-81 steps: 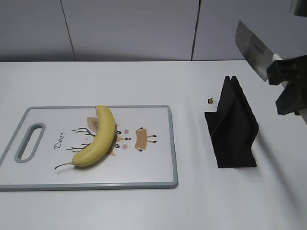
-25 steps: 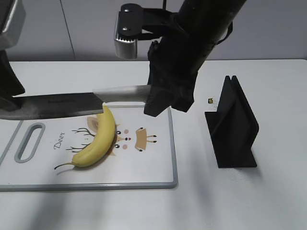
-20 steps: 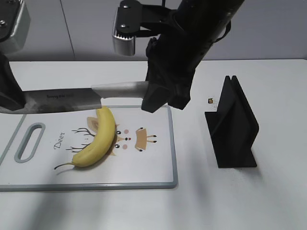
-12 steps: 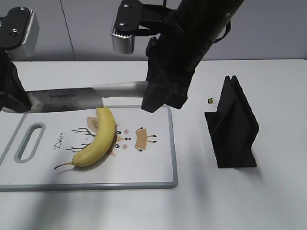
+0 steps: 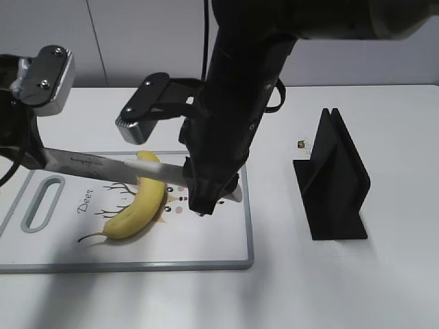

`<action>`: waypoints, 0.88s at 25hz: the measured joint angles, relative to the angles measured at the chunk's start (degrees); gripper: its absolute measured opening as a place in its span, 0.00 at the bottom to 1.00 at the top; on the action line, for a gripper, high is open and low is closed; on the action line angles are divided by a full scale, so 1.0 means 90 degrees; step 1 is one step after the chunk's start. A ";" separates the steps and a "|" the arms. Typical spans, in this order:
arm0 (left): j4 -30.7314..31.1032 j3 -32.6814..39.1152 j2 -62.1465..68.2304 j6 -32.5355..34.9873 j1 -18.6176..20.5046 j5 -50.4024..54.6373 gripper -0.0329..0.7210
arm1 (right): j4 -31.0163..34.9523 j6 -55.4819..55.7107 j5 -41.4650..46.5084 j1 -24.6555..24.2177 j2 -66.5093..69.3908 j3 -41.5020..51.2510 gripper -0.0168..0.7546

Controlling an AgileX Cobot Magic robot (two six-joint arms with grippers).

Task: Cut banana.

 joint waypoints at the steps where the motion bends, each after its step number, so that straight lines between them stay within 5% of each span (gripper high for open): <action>1: 0.0000 0.0000 0.0070 0.0007 -0.0013 0.0044 0.04 | 0.0000 0.0064 -0.0030 0.0020 0.0027 0.0071 0.25; 10: -0.0680 0.0075 0.0297 -0.0656 -0.0107 0.0090 0.04 | -0.0374 -0.0125 -0.0113 -0.0347 0.0040 0.0461 0.25; 22: -0.0970 0.1107 0.0459 -0.0766 -0.0139 -0.1404 0.04 | -0.0478 -0.0462 -0.0426 -0.0448 0.0521 0.0488 0.26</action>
